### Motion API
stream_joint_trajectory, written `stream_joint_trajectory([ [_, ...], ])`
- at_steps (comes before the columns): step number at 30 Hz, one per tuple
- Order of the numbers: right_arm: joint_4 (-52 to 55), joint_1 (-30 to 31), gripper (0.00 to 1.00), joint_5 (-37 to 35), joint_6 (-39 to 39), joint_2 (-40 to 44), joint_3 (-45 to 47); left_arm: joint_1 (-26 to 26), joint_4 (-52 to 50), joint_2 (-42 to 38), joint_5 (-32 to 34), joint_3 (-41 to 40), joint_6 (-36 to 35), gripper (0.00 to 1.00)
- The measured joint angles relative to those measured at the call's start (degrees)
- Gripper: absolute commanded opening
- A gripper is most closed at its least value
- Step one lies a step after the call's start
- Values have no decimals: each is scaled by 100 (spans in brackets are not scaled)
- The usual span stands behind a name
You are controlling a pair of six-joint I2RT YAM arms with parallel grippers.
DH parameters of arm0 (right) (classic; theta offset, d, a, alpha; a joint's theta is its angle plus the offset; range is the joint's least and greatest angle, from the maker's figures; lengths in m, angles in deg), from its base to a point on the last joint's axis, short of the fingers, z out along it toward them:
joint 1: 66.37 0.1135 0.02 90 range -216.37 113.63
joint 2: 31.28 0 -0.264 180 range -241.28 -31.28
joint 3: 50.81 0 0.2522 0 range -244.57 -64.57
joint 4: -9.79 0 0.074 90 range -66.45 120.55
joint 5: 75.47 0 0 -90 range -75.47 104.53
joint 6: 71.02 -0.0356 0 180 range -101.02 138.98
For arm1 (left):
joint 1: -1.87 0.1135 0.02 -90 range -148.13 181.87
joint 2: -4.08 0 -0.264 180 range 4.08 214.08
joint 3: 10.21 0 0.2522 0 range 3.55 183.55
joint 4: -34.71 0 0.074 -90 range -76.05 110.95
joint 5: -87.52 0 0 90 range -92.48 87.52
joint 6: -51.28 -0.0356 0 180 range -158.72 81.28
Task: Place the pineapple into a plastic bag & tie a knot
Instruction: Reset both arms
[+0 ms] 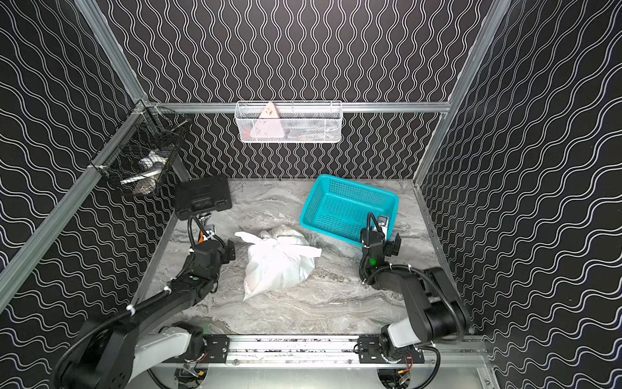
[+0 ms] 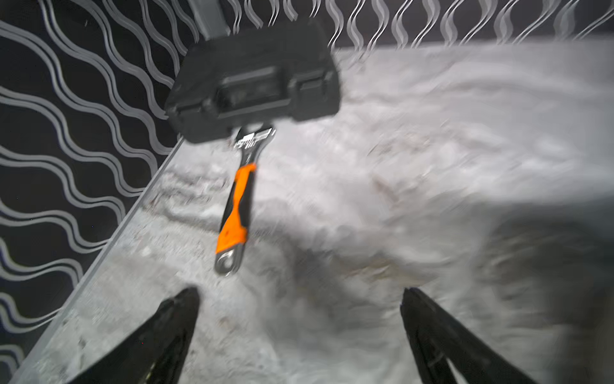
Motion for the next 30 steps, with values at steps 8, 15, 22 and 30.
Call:
stream_joint_trajectory([
  [8, -647, -730, 100, 1220, -177, -450, -26, 1143, 3327, 2371, -1537, -345, -140, 99],
  [15, -501, -1248, 100, 2361, -509, -684, -116, 1180, 3711, 2699, -2334, 66, -192, 99],
  [22, -693, -1292, 100, 2494, -627, -732, -103, 901, 3464, 2721, -2304, 356, -361, 99],
  [30, -782, -1292, 100, 2531, -627, -767, -85, 654, 3421, 2736, -2234, 339, -632, 99],
])
